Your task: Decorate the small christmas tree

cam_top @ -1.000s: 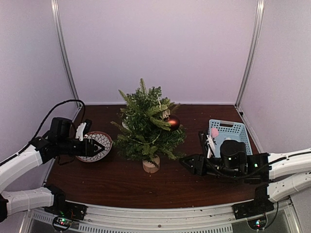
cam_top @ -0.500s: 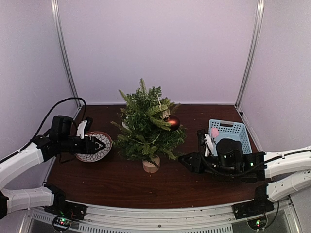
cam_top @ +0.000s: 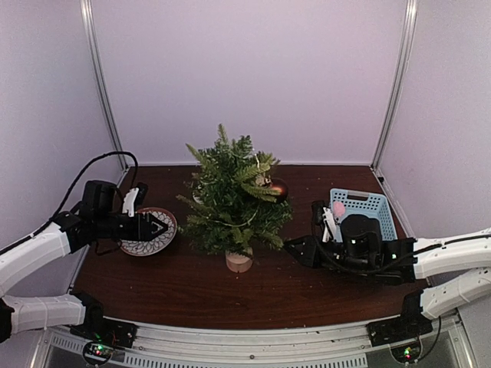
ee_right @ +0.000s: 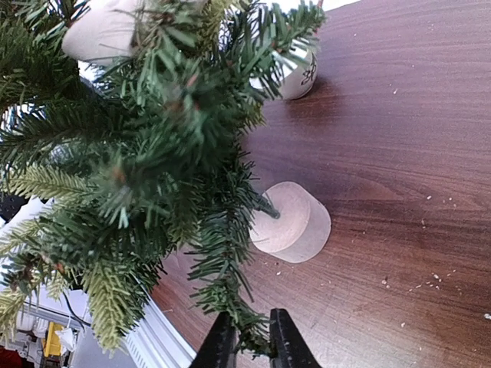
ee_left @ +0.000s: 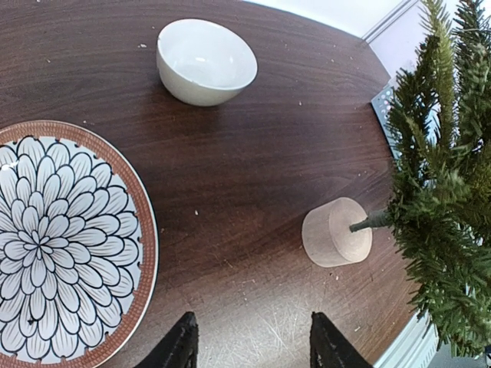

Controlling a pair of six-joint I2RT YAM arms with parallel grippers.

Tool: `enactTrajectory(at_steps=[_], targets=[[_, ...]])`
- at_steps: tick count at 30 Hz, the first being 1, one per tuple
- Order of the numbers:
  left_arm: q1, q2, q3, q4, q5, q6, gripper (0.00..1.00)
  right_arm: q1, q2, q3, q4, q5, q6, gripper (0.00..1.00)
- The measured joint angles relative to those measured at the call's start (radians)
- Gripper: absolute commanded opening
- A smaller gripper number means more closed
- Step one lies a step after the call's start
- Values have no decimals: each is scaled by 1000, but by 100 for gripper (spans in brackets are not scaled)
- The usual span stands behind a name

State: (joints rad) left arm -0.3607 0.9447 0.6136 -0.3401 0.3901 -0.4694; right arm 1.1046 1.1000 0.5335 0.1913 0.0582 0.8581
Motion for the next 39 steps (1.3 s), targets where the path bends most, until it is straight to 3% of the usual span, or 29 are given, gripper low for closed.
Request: enactTrajectory(at_steps=[6, 27, 39], targets=[[0, 13, 0, 4, 0, 0, 49, -34, -6, 0, -1, -17, -7, 9], [0, 25, 0, 19, 0, 0, 49, -168, -9, 53, -71, -135, -98, 11], [0, 25, 0, 20, -1, 7, 49, -206, 86, 122, -68, -209, -172, 11]])
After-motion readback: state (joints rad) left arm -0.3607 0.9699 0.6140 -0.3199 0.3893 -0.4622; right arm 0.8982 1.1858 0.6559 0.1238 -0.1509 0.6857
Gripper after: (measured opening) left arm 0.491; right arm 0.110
